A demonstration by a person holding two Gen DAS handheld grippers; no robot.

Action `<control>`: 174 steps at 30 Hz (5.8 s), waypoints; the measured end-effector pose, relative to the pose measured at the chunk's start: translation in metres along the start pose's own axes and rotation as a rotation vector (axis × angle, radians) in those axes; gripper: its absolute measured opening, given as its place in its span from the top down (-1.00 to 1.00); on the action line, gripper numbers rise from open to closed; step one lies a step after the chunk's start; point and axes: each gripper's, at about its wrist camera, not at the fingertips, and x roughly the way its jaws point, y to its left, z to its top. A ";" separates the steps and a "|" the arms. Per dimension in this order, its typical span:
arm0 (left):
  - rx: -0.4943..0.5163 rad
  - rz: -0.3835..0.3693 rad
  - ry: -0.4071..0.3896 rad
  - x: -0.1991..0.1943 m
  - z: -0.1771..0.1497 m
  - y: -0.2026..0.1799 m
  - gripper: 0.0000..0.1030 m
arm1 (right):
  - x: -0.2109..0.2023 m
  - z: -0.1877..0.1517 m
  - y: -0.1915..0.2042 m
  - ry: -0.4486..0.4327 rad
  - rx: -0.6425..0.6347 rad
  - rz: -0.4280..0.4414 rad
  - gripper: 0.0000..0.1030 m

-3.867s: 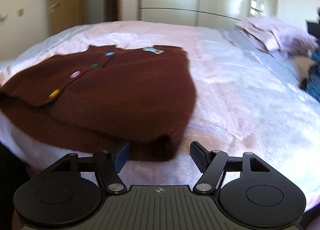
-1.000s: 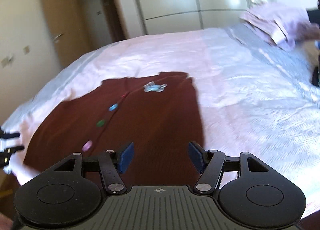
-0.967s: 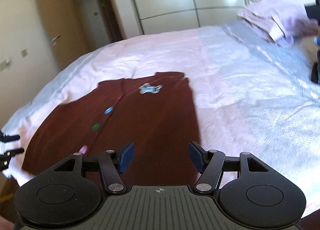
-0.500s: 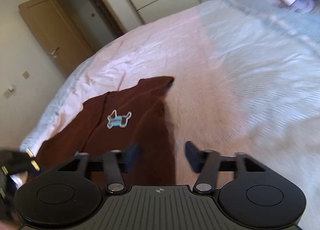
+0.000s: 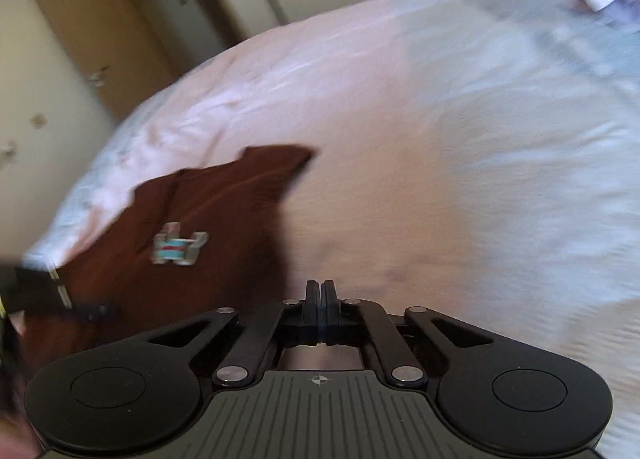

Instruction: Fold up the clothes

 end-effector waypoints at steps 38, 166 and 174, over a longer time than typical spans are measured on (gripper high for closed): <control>-0.174 0.092 0.142 0.142 0.026 0.148 0.38 | 0.017 -0.008 0.007 0.022 0.005 0.074 0.92; 0.632 0.305 0.058 -0.136 -0.225 0.090 0.45 | -0.041 -0.161 0.384 -0.059 -0.534 0.209 0.86; 0.577 0.305 0.080 -0.138 -0.174 0.086 0.80 | -0.057 -0.162 0.348 -0.104 -0.430 0.285 0.86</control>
